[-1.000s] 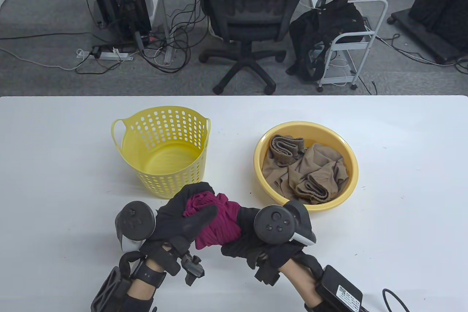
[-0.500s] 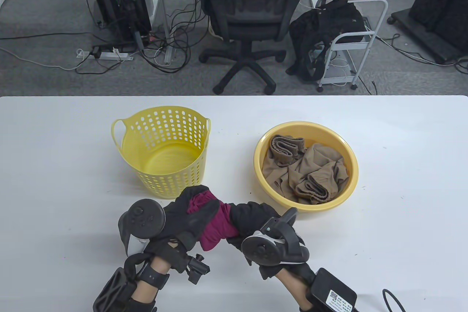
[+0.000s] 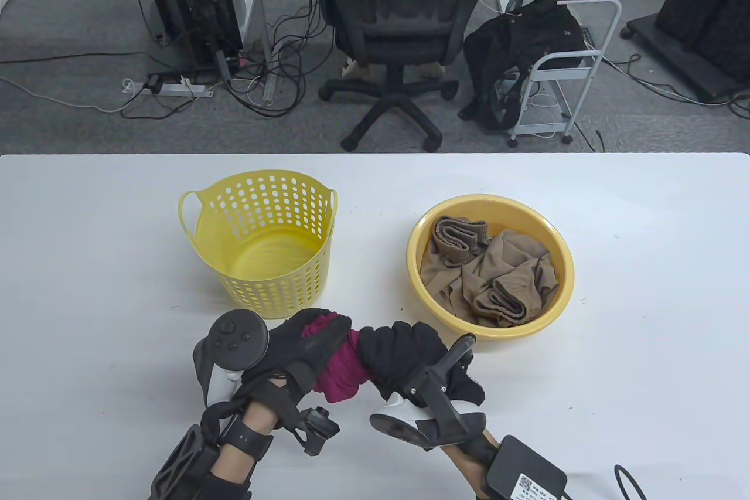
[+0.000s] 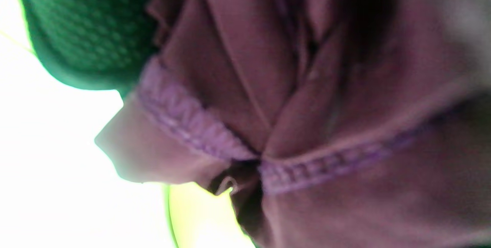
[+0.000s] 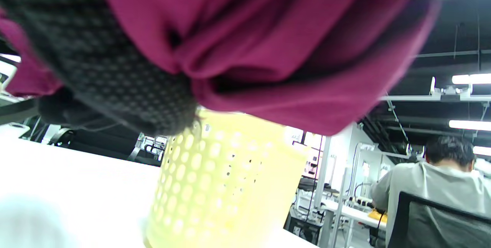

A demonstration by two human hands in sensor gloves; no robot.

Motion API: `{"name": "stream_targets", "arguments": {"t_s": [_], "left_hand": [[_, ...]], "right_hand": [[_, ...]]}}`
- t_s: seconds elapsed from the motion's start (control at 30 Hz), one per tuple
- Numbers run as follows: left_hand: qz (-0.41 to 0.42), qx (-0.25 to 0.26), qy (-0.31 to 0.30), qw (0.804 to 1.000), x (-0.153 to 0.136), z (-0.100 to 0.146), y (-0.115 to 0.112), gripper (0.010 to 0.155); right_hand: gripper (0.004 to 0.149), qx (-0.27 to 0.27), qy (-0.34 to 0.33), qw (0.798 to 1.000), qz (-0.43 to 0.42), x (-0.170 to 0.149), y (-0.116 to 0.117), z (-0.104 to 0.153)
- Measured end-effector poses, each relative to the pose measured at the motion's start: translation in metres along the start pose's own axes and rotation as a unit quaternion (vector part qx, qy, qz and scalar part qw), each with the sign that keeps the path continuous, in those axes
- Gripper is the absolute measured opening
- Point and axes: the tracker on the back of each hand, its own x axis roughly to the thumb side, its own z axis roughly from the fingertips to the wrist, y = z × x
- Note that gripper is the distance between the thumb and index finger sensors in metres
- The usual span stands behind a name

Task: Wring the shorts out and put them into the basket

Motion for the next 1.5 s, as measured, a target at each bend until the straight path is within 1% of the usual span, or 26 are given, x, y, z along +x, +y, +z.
{"name": "stream_targets", "arguments": {"t_s": [0.1, 0.57, 0.93, 1.1, 1.27, 1.43, 1.5], "left_hand": [[0.009, -0.002, 0.017, 1.0, -0.001, -0.001, 0.0, 0.06], [0.003, -0.003, 0.013, 1.0, 0.001, 0.0, 0.003, 0.062], [-0.004, -0.006, 0.008, 1.0, 0.001, 0.0, 0.0, 0.064], [-0.024, 0.0, -0.007, 1.0, 0.006, 0.002, 0.0, 0.065], [-0.031, 0.007, -0.033, 0.999, 0.011, 0.003, -0.001, 0.066], [-0.068, 0.027, -0.082, 0.994, 0.018, 0.007, 0.0, 0.068], [-0.069, 0.033, -0.098, 0.992, 0.02, 0.009, -0.001, 0.068]], "right_hand": [[0.069, -0.004, -0.007, 1.0, 0.028, 0.003, -0.001, -0.001], [0.07, -0.005, -0.003, 1.0, 0.022, 0.002, -0.002, -0.002], [0.071, 0.003, 0.003, 1.0, 0.015, -0.001, -0.002, 0.001], [0.072, 0.008, 0.043, 0.997, -0.057, -0.01, 0.001, 0.005], [0.073, 0.017, 0.066, 0.993, -0.095, -0.017, 0.001, 0.005], [0.072, 0.047, 0.106, 0.978, -0.175, -0.027, 0.005, 0.006], [0.072, 0.068, 0.127, 0.967, -0.211, -0.031, 0.007, 0.007]]}}
